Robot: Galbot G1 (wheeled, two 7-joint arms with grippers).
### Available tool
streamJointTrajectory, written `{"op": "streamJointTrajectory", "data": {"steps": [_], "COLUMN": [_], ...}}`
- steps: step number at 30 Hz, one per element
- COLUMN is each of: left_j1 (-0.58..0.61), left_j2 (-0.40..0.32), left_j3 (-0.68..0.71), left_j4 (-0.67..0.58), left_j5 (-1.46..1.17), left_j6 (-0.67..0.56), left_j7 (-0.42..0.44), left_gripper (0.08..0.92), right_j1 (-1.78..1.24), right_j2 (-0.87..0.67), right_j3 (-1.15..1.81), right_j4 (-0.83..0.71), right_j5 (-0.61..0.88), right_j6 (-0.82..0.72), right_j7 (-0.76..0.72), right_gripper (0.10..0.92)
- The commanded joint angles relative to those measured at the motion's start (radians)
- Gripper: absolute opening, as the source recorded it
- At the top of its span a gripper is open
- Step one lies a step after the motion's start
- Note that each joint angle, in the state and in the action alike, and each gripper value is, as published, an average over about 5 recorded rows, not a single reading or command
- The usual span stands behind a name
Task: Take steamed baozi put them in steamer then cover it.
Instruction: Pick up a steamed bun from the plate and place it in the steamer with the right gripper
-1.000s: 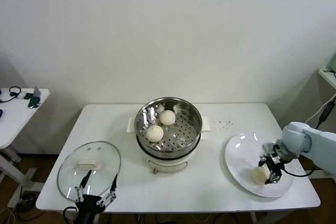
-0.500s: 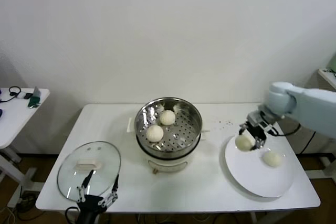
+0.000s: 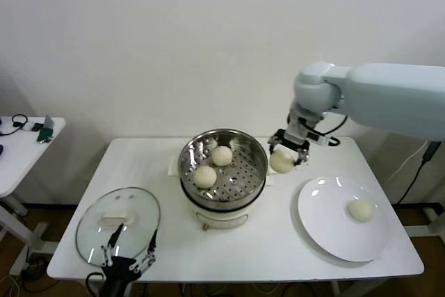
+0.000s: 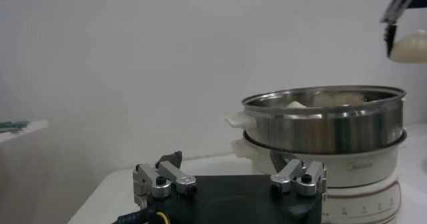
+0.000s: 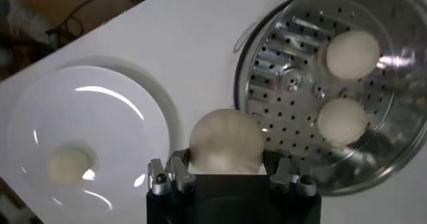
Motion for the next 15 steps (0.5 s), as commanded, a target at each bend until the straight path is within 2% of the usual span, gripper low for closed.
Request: {"op": "streamJointTrajectory", "data": {"steps": [1,8,15], "left_j1": [0.002,0.002,-0.001], "left_j2": [-0.001,0.010,0.016], "left_j3": [-0.003,-0.020,-0.024], "left_j4": [-0.001,0.009,0.014], "left_j5": [-0.003,-0.022,-0.025], "left_j6": [0.000,0.000,0.004], "left_j7": [0.000,-0.007,-0.011], "left_gripper": [0.823,0.823,0.823], "right_j1": [-0.071,-0.193,-0.258], "right_j2": [0.219,0.342,0.398], "right_j3": [0.069,0.089,0.076], "right_j4": [-0.032,-0.144,-0.235], "right_j5": [-0.118,-0.152,-0.155], "right_j6": [0.097,0.123,0.164], "right_j7": [-0.005,-0.004,-0.003], "right_gripper": [0.704,0.704,0.703]}}
